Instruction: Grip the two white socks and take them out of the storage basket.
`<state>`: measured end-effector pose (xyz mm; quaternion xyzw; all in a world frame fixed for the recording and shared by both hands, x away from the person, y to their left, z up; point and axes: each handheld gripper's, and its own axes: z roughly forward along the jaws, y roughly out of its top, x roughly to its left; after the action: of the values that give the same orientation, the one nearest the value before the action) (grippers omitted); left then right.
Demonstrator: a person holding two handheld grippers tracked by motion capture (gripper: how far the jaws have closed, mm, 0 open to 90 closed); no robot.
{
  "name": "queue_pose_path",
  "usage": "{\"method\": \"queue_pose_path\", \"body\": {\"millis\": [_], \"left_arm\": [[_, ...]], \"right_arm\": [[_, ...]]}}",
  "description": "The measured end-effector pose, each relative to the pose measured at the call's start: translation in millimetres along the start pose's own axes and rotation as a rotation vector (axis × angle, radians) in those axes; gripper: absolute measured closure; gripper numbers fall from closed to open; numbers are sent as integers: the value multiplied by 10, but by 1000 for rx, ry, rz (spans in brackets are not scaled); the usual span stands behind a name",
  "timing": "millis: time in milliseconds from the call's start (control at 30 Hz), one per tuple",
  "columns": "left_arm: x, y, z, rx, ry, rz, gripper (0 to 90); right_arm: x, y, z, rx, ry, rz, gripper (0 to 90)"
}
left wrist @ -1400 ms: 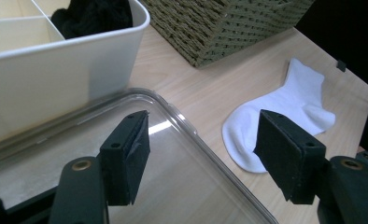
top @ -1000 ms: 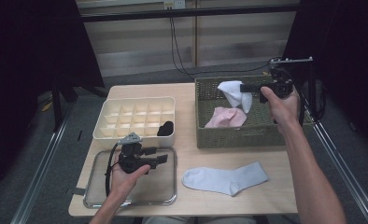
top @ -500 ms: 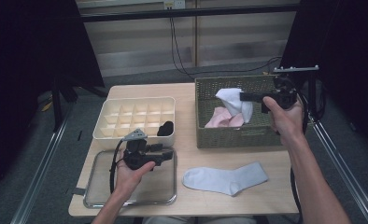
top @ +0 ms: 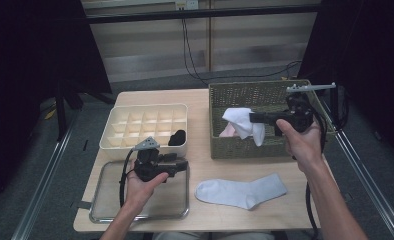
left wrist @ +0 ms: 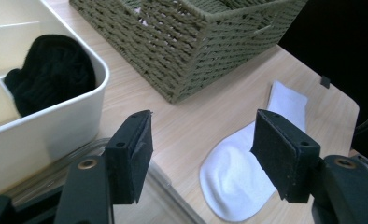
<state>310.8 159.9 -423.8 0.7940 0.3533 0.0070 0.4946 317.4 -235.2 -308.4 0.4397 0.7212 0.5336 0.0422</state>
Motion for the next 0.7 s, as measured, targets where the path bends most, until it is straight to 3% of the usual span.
{"method": "queue_pose_path", "body": {"millis": [333, 533, 633, 700], "left_arm": [[-150, 73, 58, -8, -41, 33, 372], [-251, 105, 80, -20, -87, 46, 395], [-306, 100, 102, -12, -71, 73, 379], [-320, 86, 122, -11, -88, 74, 378]], "right_arm": [[214, -246, 63, 38, 51, -27, 873], [246, -485, 204, 81, 76, -14, 873], [250, -601, 303, 115, 91, -15, 873], [242, -656, 350, 131, 96, -10, 872]]}}
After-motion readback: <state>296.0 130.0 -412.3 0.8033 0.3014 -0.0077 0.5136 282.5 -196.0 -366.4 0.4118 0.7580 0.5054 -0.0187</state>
